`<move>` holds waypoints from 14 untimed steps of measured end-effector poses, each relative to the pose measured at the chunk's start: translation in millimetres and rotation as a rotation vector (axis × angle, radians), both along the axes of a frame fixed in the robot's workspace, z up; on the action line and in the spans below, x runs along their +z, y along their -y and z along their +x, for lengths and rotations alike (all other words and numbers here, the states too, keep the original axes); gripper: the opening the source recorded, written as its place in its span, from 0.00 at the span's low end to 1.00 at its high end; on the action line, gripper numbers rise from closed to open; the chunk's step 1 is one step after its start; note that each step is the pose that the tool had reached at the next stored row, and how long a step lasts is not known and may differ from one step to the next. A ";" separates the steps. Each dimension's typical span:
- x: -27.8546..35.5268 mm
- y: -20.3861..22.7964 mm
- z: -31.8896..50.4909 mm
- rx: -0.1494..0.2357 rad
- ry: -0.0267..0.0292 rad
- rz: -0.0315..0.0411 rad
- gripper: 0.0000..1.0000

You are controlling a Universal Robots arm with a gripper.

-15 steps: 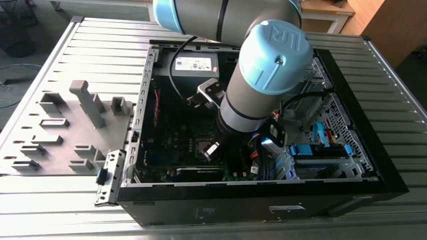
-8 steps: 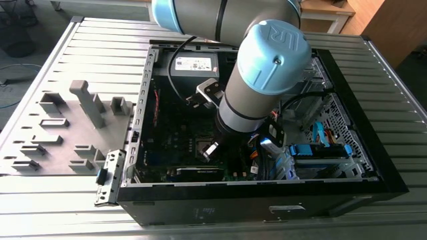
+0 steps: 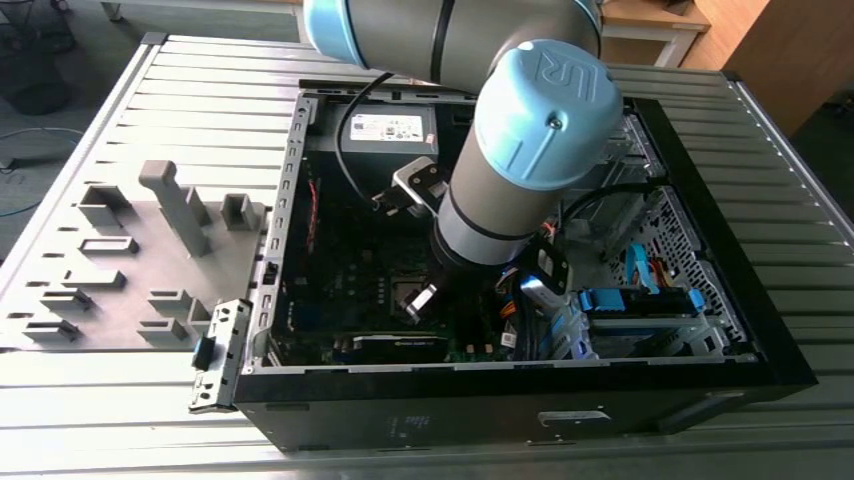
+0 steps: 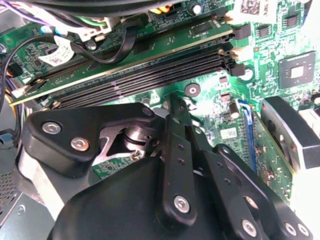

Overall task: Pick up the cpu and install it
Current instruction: 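Install the first cpu locking lever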

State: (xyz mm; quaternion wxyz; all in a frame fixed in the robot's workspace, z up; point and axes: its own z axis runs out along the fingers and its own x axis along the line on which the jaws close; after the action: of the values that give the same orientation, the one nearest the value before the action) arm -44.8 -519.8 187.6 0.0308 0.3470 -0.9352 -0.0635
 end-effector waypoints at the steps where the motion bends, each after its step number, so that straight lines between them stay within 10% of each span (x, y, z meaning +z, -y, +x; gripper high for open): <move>1: -0.2 0.2 0.0 0.000 0.0000 -0.0001 0.11; 14: -0.9 0.3 0.2 0.000 -0.0002 -0.0002 0.11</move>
State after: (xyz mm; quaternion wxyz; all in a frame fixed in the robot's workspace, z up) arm -44.6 -520.1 186.7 0.0309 0.3470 -0.9352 -0.0634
